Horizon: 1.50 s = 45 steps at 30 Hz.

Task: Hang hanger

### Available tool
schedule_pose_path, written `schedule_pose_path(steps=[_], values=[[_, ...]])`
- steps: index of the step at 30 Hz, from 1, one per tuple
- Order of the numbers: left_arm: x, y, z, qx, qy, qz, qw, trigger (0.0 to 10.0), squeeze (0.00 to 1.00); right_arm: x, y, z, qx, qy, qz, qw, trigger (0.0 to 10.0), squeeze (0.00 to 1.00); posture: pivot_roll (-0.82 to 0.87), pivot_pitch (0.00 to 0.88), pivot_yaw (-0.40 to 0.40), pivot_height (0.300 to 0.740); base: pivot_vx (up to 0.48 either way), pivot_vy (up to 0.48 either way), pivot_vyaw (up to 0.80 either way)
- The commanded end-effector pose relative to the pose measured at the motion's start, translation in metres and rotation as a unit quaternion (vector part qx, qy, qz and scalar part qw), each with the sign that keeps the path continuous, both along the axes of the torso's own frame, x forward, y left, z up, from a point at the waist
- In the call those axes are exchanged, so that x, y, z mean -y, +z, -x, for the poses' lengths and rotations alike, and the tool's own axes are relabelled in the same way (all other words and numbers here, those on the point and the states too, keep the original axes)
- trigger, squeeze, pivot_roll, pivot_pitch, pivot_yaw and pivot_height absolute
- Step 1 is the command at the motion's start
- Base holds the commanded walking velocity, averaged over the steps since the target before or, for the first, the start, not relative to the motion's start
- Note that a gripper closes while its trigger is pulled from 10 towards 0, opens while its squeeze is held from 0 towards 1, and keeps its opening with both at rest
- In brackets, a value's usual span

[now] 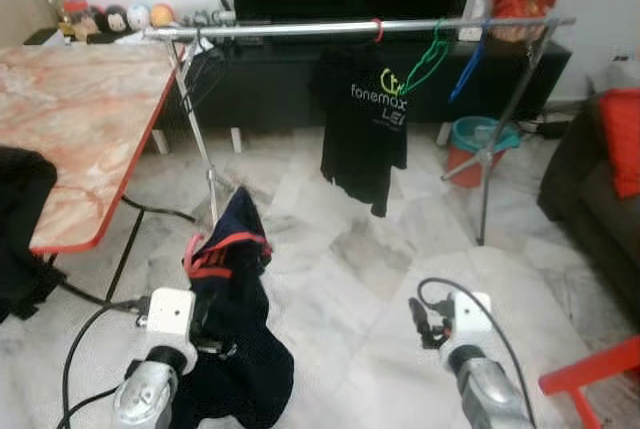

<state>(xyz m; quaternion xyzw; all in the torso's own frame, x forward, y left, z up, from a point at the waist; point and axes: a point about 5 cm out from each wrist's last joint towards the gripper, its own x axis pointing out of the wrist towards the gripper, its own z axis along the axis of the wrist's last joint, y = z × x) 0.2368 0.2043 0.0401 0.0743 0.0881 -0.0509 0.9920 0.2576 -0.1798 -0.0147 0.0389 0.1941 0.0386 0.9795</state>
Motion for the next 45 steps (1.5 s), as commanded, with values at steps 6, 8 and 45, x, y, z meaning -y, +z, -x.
schedule_pose_path(steps=[6, 8, 45], values=[[0.009, 0.023, -0.015, 0.024, -0.062, 0.002, 0.998, 10.0, 0.00, -0.003, 0.017, -0.015, 0.025, 0.053, 0.012, 0.998, 10.0, 0.00, 0.16, 0.000, -0.044, 0.736, 0.000, 0.000, 0.00], [0.013, 0.029, -0.021, 0.024, -0.091, -0.004, 0.996, 10.0, 0.00, -0.004, 0.023, -0.021, 0.033, 0.070, 0.010, 0.997, 10.0, 0.00, 0.16, 0.000, -0.046, 0.736, 0.000, 0.000, 0.00], [0.068, 0.093, -0.065, 0.025, -0.315, 0.029, 0.948, 10.0, 0.00, -0.030, 0.085, -0.030, 0.083, 0.390, -0.016, 0.917, 10.0, 1.00, 0.15, 0.000, -0.027, 0.736, 0.000, 0.000, 0.00]])
